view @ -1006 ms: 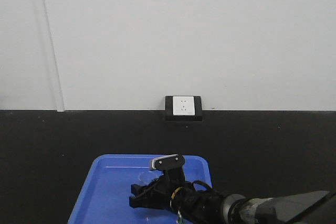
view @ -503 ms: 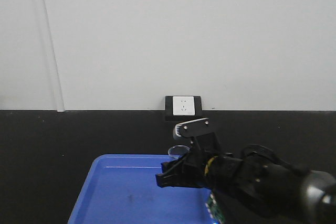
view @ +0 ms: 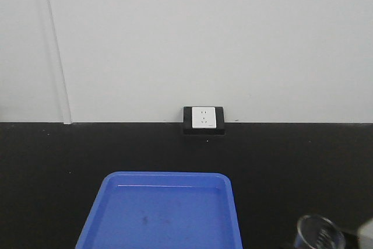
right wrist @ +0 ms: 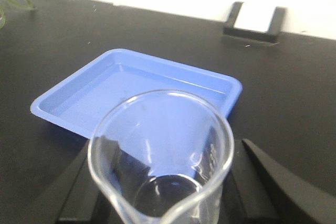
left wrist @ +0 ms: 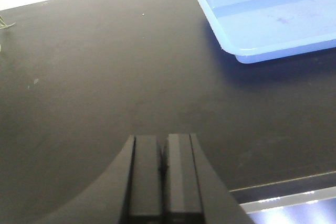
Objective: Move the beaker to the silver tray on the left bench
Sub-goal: 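Lift the beaker out of the blue tray with the right gripper, then hold the beaker in the right gripper while backing away from bench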
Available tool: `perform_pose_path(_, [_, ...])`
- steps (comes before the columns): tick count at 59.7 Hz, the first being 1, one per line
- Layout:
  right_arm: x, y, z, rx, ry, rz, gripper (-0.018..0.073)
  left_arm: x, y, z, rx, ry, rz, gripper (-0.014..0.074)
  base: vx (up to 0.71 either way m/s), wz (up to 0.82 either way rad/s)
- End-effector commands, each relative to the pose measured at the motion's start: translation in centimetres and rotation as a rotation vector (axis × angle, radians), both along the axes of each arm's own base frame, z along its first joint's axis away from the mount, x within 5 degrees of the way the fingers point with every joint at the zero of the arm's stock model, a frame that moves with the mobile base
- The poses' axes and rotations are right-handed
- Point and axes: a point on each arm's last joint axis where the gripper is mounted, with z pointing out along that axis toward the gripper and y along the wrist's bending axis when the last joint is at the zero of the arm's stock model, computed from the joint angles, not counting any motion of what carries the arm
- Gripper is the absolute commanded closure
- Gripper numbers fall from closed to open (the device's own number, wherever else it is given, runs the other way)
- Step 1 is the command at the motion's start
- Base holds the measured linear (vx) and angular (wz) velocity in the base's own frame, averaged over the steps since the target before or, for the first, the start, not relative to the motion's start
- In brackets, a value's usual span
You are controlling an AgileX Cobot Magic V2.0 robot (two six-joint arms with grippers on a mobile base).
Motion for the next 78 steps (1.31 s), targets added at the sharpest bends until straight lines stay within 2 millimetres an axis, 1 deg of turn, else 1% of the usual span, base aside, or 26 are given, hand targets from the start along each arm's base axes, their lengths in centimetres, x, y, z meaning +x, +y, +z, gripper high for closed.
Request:
perform_pose_path(1, [-1.8, -1.0, 0.8, 0.017, -0.113, 0.015, 0.0573, 0.2, -0.1, 0.1, -0.009, -0.069, -0.015, 0.0595, 0.0, 0.0])
perform_pose_path(7, [-3.1, -1.8, 0.3, -0.025, -0.17, 0.017, 0.0573, 0.2, -0.1, 0.1, -0.009, -0.069, -0.015, 0.0595, 0.0, 0.0])
perform_pose_path(16, [-3.7, -2.2, 0.3, -0.037, -0.201, 0.013, 0.0573, 0.2, -0.1, 0.1, -0.009, -0.069, -0.015, 0.0595, 0.0, 0.0])
perform_pose_path(78, [-3.7, -2.4, 0.2, -0.046, -0.185, -0.001, 0.057, 0.2, -0.1, 0.1, -0.009, -0.069, -0.015, 0.0595, 0.0, 0.0])
